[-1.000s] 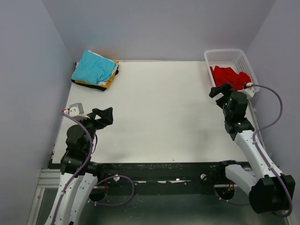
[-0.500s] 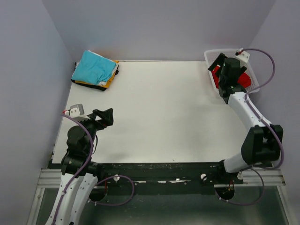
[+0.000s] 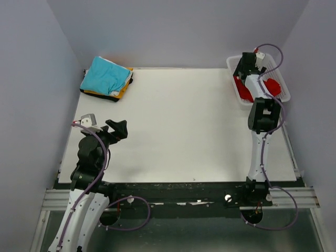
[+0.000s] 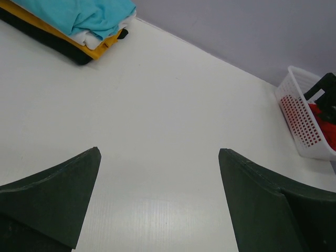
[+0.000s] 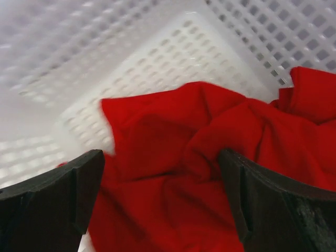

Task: Fold and stack the t-shirts
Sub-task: Grab crumpled tshirt from bin with the right arm, then move the tshirt to the center of the board

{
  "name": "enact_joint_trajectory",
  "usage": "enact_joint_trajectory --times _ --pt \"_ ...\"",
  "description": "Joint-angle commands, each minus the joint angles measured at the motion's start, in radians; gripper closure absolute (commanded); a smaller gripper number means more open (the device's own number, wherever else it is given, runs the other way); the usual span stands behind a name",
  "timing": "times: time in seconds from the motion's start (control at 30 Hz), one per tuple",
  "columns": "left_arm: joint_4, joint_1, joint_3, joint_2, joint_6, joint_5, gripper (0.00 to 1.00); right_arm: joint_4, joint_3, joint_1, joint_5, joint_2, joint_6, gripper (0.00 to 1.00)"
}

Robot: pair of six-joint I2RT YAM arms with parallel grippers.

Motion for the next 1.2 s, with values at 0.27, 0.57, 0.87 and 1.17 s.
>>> enact_joint_trajectory --times 0.27,0.57,0.87,1.17 --pt "0.051 0.001 0.012 0.092 0.022 -0.012 0.01 -0.098 0.051 -0.095 -0.111 0.174 0.083 0.17" --pt "0.035 0.001 0.017 0.061 0.019 -0.006 0.01 -0.034 0.046 -0.096 -0.230 -0.051 0.077 0.99" --pt "0.057 0.001 -0.003 -0.016 0.002 0.086 0.01 0.184 -0.251 -0.050 -0.693 -0.587 0.155 0.99" --pt "0.039 0.001 0.002 -0.055 -0.033 0.161 0.01 0.202 -0.206 0.271 -1.136 -0.784 0.087 0.99"
